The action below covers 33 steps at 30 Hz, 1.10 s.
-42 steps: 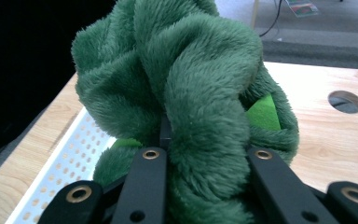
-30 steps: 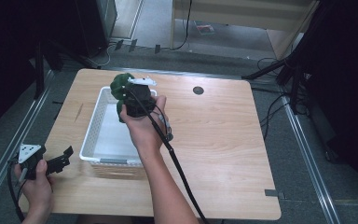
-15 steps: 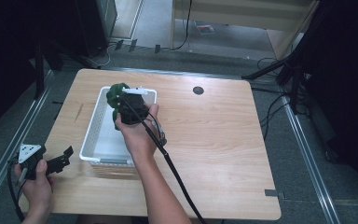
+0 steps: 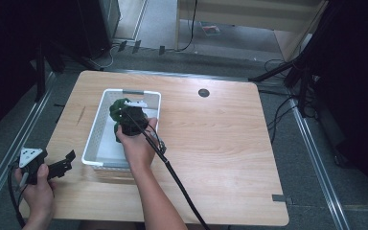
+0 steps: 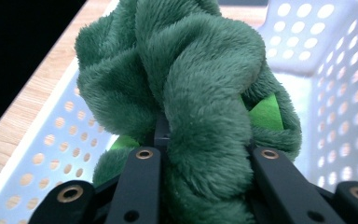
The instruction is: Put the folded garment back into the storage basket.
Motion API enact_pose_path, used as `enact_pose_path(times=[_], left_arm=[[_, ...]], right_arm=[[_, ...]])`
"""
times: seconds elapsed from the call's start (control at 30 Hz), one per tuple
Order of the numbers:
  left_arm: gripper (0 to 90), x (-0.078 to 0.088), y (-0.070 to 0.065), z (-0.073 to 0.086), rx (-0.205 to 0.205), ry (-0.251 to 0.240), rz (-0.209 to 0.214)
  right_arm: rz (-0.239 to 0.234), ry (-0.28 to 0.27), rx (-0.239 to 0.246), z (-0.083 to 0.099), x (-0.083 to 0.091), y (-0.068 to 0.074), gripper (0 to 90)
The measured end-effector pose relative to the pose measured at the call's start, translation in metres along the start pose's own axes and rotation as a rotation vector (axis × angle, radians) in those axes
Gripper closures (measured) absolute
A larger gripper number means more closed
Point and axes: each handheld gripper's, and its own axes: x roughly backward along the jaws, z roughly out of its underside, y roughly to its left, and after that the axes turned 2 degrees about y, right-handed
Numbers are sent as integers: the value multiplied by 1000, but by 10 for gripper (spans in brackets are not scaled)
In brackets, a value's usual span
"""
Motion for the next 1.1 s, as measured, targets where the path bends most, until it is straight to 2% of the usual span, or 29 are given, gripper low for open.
enact_pose_path(times=[0.2,0.3,0.4,0.43,0.47,0.53,0.63,0.7,0.8,1.1], left_arm=[[7,0,0,0,0,1,-1],[7,0,0,0,0,1,-1],[7,0,0,0,0,2,-2],[7,0,0,0,1,2,-2],[7,0,0,0,0,1,-2],[7,0,0,0,-2,3,0],[7,0,0,0,-3,3,-1],[7,-1,0,0,-3,1,-3],[7,-1,-1,0,-5,2,-2],[8,-1,-1,0,-7,2,0]], right_arm=[[23,31,-20,3,-15,0,717],[33,44,-8,5,-24,-1,643],[26,62,-13,5,-27,-3,497],[8,65,-14,4,-26,-4,383],[17,73,-8,2,-26,-4,255],[35,89,9,-1,-23,-3,121],[14,82,10,-4,-16,-5,0],[-1,62,10,-6,-11,-6,0],[31,25,47,-7,-3,-5,0],[12,-39,39,-17,23,-14,0]])
